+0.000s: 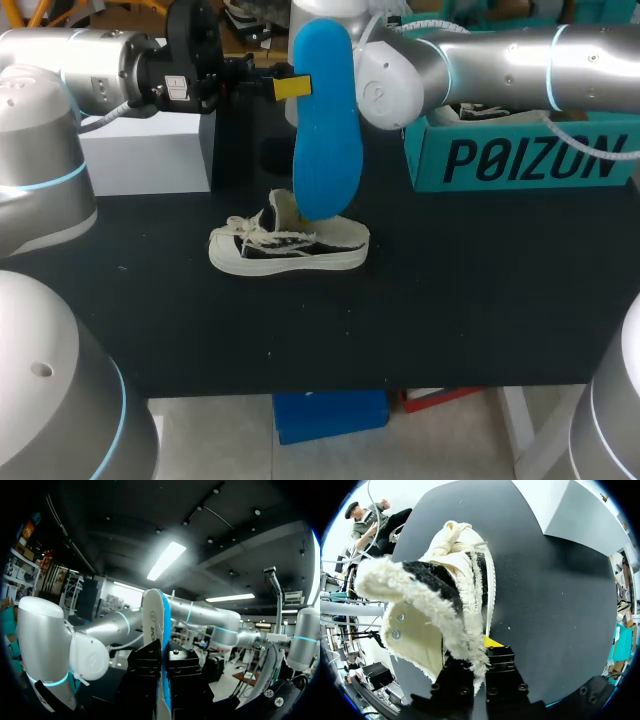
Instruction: Take the shoe out of the shoebox, open the shoe tongue, remove and reinsert the insole, then place the shoe into the shoebox
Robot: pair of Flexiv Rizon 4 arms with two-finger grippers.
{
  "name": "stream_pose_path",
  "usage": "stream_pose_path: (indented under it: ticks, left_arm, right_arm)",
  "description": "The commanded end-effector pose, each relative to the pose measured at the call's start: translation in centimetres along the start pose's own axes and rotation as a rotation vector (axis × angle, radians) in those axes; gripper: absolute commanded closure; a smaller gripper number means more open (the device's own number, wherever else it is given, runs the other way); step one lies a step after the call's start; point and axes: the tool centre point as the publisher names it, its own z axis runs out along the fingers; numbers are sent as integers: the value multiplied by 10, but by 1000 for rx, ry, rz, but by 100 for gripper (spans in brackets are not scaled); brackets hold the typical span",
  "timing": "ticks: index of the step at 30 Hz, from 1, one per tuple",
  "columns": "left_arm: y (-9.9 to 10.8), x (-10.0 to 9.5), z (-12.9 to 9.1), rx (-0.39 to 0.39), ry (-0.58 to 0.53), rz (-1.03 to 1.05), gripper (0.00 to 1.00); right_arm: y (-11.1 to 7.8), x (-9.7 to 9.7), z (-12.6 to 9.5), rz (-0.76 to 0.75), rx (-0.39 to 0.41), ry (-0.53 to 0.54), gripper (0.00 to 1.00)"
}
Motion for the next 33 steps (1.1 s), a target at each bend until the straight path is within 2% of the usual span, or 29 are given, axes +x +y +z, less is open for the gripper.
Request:
stream_pose_path:
  ticks: [1, 15, 20, 25, 33]
  left_arm:
    - [1, 1, 1, 1, -5, 2, 100]
    - [1, 1, 1, 1, -5, 2, 100]
    - [1, 1, 1, 1, -5, 2, 100]
    - [1, 1, 1, 1, -5, 2, 100]
    - [1, 1, 1, 1, -5, 2, 100]
  right_arm:
    - [1, -1, 2, 1, 1, 0, 100]
    - [-1, -2, -1, 7, 1, 3, 100]
    - [-10, 0, -20, 104, -2, -42, 100]
    - [-21, 3, -42, 207, 46, -107, 100]
    - [-30, -6, -73, 477, 120, -240, 100]
